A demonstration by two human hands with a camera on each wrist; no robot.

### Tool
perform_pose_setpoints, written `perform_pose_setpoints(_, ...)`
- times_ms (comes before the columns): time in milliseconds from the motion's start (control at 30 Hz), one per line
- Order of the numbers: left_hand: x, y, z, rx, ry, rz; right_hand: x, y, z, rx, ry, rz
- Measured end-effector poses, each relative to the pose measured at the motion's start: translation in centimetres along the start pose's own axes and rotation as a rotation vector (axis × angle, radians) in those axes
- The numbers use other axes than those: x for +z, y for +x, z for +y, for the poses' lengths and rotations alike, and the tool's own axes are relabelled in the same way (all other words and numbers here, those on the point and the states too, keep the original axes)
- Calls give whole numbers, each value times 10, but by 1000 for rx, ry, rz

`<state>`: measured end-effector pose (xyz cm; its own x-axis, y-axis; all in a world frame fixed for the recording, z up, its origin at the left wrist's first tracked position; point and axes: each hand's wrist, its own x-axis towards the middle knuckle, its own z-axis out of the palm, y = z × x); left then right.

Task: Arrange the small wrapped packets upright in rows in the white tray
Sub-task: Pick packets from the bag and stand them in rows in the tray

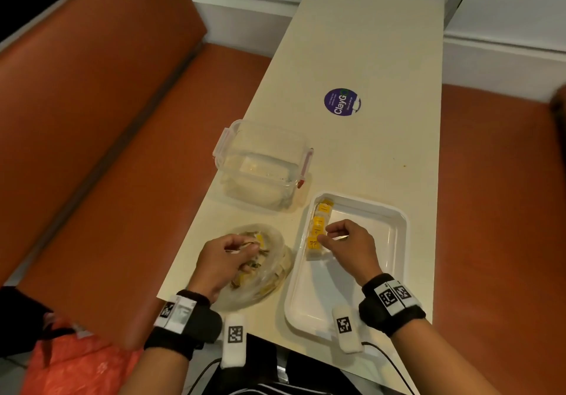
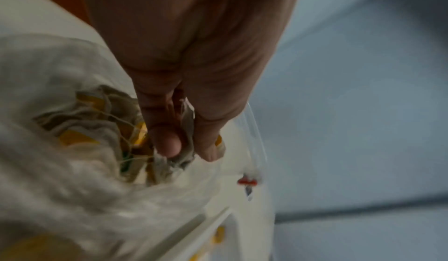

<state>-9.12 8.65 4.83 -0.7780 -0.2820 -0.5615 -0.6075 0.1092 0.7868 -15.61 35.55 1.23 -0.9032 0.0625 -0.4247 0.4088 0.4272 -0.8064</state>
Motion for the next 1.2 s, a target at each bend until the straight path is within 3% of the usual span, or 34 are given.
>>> perform_pose_setpoints(100,-15,-13,5,-113,-296,-121,-2,-13,-21,-55,-18,-64)
perform_pose_setpoints(200,-28,-22,5,-120,-428,-197,2,-30,-44,-120,-50,-213)
perform_pose_setpoints(367,-44,-38,13,-28,-389,-358,28,-54,-69,-312,-156,-495)
perform_pose_setpoints(567,-59,-53,25,23,-350,-490,57,-64,-89,-500,-181,-694)
perform_pose_setpoints(667,-64,-54,28,51,-380,-508,63,-65,-95,-459,-88,-762)
perform_pose_setpoints(833,-62,-50,27,73,-431,-452,56,-68,-98,-216,237,-880)
perform_pose_setpoints(933,-52,-41,18,32,-564,-377,53,-72,-95,-152,382,-842)
perform_pose_setpoints(1033,-30,-38,17,-93,-772,-322,59,-75,-95,-138,402,-681)
perform_pose_setpoints(1200,8,-43,24,-190,-928,-160,69,-75,-89,-214,176,-349)
